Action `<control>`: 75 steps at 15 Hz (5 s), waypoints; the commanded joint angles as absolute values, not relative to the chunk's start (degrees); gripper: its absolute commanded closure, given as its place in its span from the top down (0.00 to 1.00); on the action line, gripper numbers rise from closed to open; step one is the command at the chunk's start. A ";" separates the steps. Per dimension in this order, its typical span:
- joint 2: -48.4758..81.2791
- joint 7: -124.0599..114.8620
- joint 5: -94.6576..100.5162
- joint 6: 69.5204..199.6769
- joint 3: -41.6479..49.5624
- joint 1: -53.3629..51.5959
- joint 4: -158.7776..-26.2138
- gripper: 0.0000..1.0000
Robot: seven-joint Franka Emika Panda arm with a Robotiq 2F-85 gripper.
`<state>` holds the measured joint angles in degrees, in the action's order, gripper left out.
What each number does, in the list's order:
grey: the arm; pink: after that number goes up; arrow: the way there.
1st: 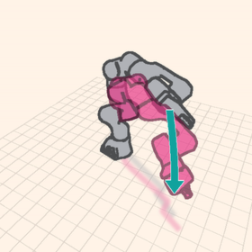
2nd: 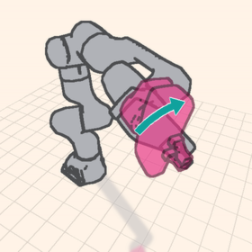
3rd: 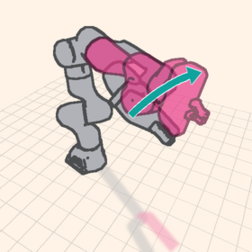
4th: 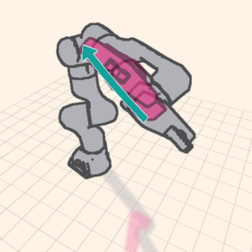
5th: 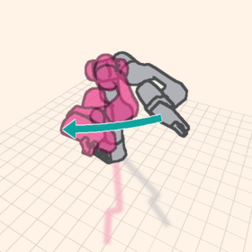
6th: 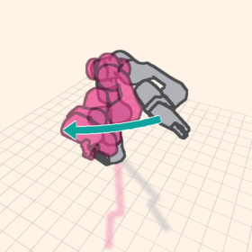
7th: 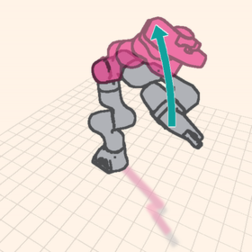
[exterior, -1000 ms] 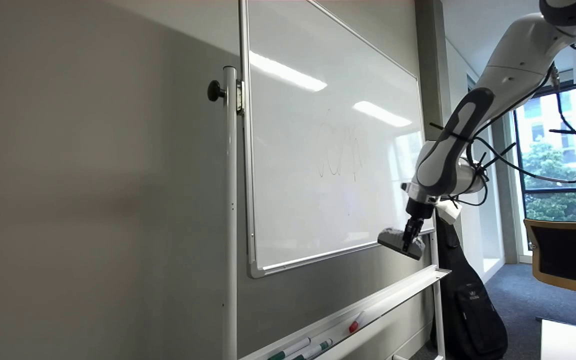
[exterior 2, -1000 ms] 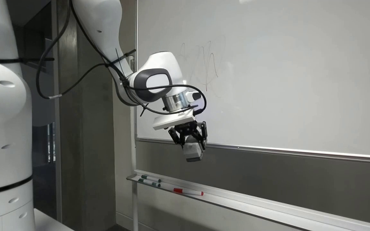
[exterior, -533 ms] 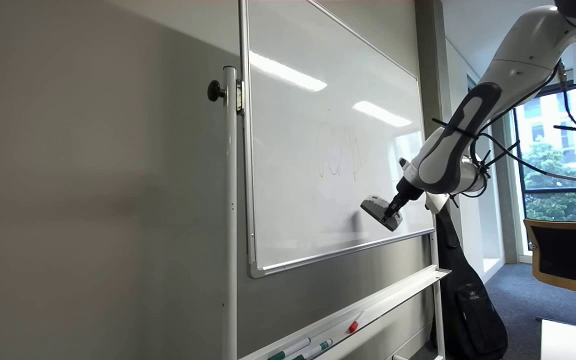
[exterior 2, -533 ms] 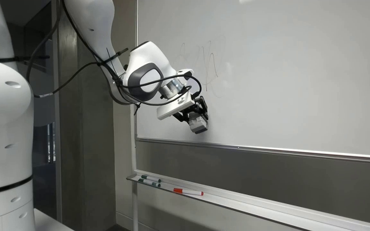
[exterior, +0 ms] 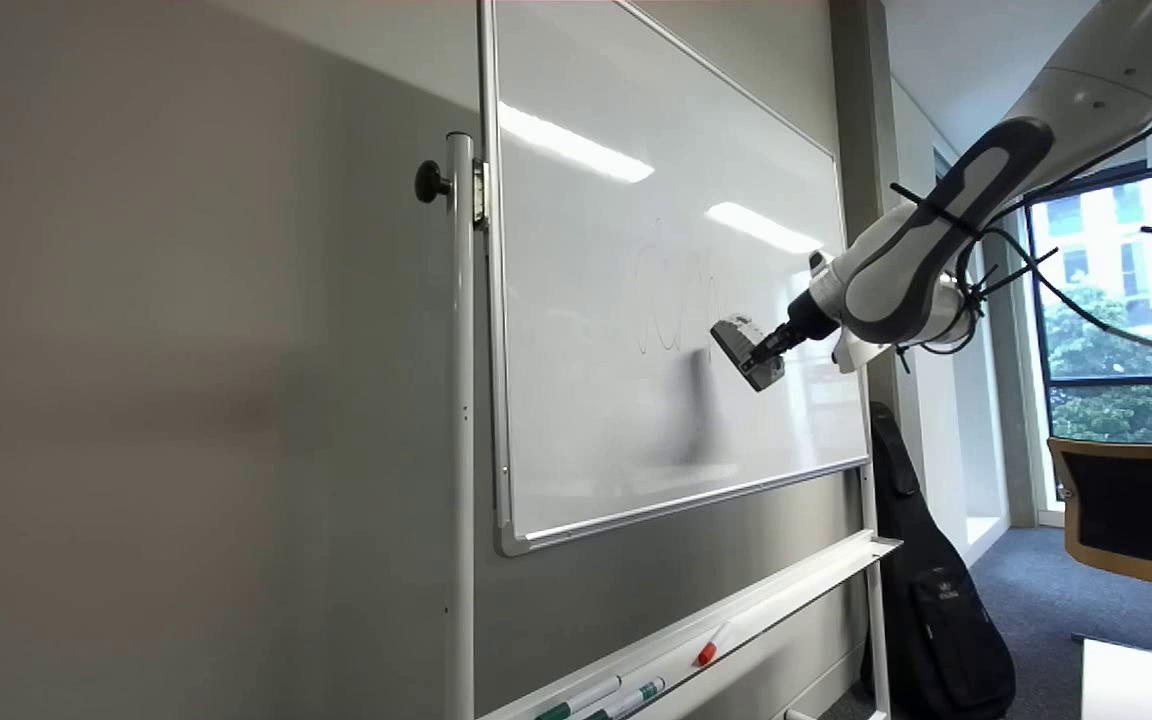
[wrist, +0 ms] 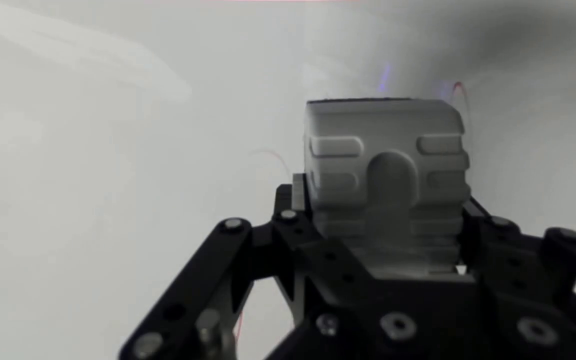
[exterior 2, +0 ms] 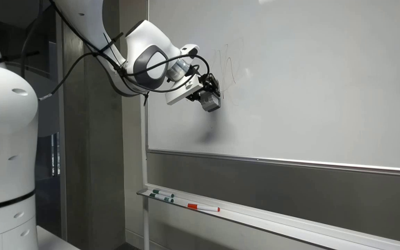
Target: Pick up the duster, clean the whiteboard and then put the duster back down
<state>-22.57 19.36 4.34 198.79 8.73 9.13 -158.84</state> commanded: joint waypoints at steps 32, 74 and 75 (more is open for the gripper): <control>-36.74 21.64 9.36 198.35 21.87 -1.34 -158.86 0.63; -24.80 13.40 0.06 198.31 25.06 -12.13 -140.52 0.38; -23.17 12.58 -0.44 198.30 25.67 -13.01 -139.14 0.38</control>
<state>-28.75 15.13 1.67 198.30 23.76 -10.15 -144.49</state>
